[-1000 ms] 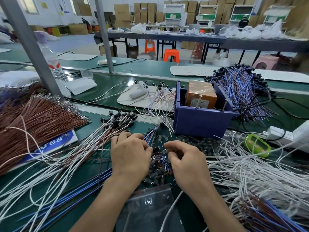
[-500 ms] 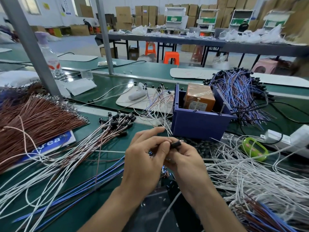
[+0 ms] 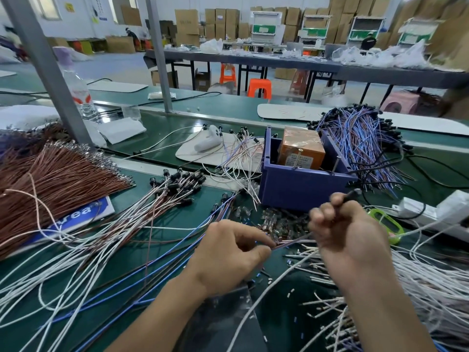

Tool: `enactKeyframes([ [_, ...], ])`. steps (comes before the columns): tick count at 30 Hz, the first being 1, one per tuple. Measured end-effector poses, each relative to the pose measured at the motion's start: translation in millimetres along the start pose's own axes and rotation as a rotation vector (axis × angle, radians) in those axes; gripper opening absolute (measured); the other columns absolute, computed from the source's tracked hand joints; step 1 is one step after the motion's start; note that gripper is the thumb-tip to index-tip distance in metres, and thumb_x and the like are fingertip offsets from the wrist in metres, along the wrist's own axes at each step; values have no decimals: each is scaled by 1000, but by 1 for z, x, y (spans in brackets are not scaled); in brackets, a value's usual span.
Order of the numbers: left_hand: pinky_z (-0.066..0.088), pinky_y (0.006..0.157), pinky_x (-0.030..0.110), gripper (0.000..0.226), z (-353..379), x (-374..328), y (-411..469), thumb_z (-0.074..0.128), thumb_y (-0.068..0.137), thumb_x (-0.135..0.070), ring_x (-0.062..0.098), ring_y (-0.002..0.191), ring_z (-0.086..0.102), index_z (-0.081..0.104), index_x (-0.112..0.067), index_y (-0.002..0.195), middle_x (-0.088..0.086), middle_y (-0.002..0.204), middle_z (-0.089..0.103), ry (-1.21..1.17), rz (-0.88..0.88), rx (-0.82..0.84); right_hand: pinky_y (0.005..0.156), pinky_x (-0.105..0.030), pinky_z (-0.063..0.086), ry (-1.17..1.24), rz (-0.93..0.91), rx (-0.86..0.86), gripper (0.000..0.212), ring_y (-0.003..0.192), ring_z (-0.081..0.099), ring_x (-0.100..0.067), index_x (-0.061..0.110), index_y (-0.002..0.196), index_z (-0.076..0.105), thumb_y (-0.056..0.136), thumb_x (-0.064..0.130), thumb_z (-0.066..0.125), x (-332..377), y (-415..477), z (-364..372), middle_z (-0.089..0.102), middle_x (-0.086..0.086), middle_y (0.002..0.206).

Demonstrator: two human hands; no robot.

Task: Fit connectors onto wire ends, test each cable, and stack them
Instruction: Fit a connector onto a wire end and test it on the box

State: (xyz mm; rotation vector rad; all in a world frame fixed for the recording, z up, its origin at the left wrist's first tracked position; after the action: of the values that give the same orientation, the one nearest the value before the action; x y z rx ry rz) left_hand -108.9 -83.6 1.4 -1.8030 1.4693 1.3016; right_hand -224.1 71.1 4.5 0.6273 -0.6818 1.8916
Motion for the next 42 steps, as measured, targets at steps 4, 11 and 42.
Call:
enactKeyframes([
  [4,44,53,13,24,-19,-3,1,75,83,-12,-3,52,56,84,-34,86,-15,65,73,53,38,-28,41,-25,32,-442,-393,-184,35,48,39,-15,15,72,57,93,-4,38,55,-5,-22,46,3,53],
  [11,57,70,25,15,-32,-45,-14,70,89,-22,-4,79,70,83,-28,94,-21,92,76,394,418,-267,56,-15,47,-1401,-789,67,19,64,63,2,30,83,69,82,11,69,45,-49,56,68,20,69],
  [42,54,58,23,13,-43,8,4,84,75,-5,14,59,64,84,-17,81,13,71,75,-373,-19,-110,42,-17,26,-1193,179,627,16,44,37,-5,11,82,78,89,25,73,-39,-47,48,76,-16,80],
])
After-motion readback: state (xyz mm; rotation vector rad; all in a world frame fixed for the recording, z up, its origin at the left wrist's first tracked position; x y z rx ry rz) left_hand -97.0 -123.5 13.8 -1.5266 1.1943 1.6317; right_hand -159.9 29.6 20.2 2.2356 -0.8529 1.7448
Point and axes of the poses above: each hand's wrist, its own y-axis towards the middle knuckle, its own z-axis out of the palm, x = y × z, the point moved 10 cm from there along y, towards the middle knuckle
